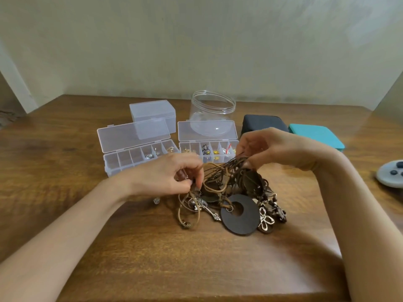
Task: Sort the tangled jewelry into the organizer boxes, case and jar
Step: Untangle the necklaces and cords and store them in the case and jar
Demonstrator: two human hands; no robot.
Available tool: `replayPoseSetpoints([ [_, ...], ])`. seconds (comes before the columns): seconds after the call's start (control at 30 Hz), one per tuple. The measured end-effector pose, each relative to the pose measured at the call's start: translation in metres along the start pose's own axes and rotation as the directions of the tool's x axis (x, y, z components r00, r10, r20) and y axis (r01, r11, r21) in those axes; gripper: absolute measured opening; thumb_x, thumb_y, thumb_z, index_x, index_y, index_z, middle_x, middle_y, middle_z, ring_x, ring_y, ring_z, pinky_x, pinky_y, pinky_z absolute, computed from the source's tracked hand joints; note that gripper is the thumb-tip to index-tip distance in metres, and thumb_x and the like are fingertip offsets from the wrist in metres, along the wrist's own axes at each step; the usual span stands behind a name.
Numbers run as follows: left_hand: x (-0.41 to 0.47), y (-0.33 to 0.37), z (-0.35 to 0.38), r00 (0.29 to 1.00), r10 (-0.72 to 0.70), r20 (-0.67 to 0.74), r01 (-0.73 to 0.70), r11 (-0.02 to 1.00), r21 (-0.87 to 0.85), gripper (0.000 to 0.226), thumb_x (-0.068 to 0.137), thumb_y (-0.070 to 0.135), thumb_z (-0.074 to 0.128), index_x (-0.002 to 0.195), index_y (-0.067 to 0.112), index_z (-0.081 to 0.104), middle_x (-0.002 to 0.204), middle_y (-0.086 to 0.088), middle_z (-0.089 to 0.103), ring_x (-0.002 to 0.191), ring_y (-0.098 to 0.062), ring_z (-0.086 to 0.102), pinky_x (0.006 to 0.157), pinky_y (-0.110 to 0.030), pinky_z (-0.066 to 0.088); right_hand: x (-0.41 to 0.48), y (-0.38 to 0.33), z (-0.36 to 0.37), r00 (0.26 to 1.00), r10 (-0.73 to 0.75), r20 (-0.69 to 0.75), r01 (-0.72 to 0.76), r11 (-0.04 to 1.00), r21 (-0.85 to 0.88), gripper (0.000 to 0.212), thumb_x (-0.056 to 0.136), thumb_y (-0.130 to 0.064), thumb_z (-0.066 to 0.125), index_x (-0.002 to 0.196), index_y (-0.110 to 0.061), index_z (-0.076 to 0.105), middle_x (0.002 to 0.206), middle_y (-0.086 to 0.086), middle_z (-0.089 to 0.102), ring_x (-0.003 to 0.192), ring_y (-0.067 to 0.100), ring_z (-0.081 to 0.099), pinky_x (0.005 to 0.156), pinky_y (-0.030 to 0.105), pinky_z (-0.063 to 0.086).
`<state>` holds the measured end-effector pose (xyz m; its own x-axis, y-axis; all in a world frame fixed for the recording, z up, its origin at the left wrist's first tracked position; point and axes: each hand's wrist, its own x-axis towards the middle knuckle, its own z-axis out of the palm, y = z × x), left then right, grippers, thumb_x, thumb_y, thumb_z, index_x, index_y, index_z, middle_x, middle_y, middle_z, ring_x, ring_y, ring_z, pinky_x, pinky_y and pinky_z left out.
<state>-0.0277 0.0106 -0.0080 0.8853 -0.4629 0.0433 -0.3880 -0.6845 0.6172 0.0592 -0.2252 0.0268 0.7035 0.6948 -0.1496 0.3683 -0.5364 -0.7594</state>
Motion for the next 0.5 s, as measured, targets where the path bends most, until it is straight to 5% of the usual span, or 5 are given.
replayPoseSetpoints([
  [0.13,0.0002,-0.0026,0.0002,0.999,-0.001,0.032,-0.001,0.999,0.050,0.027,0.086,-0.002,0.052,0.079,0.022,0.062,0.088,0.012,0.056,0.086,-0.002,0.054,0.077,-0.017,0.045,0.0012,0.0020,-0.0006,0.999,-0.016,-0.028,0.021,0.987,0.160,0.022,0.087,0.004,0.059,0.104,-0.009,0.062,0.087,0.011,0.063,0.079,0.017,0.065,0.070,0.029,0.054],
  [0.3,-0.0002,-0.0015,-0.0008,0.999,-0.035,0.017,0.035,0.999,0.033,0.025,0.086,-0.004,0.052,0.089,0.020,0.054,0.088,0.011,0.061,0.072,0.004,0.053,0.064,-0.011,0.040,0.0033,0.0018,-0.0005,0.998,-0.023,-0.058,0.039,0.958,0.283,0.021,0.085,0.003,0.061,0.099,-0.012,0.063,0.091,0.011,0.066,0.083,0.020,0.066,0.078,0.034,0.052],
  [0.5,0.0028,-0.0024,0.0034,0.979,0.006,-0.203,-0.003,1.000,0.016,0.028,0.087,0.013,0.062,0.109,0.020,0.047,0.099,0.014,0.056,0.083,0.003,0.050,0.070,-0.008,0.040,0.0037,-0.0039,0.0042,0.994,-0.042,-0.104,0.080,0.916,0.393,0.019,0.081,0.004,0.062,0.096,-0.008,0.062,0.091,0.015,0.065,0.078,0.021,0.068,0.072,0.030,0.058],
])
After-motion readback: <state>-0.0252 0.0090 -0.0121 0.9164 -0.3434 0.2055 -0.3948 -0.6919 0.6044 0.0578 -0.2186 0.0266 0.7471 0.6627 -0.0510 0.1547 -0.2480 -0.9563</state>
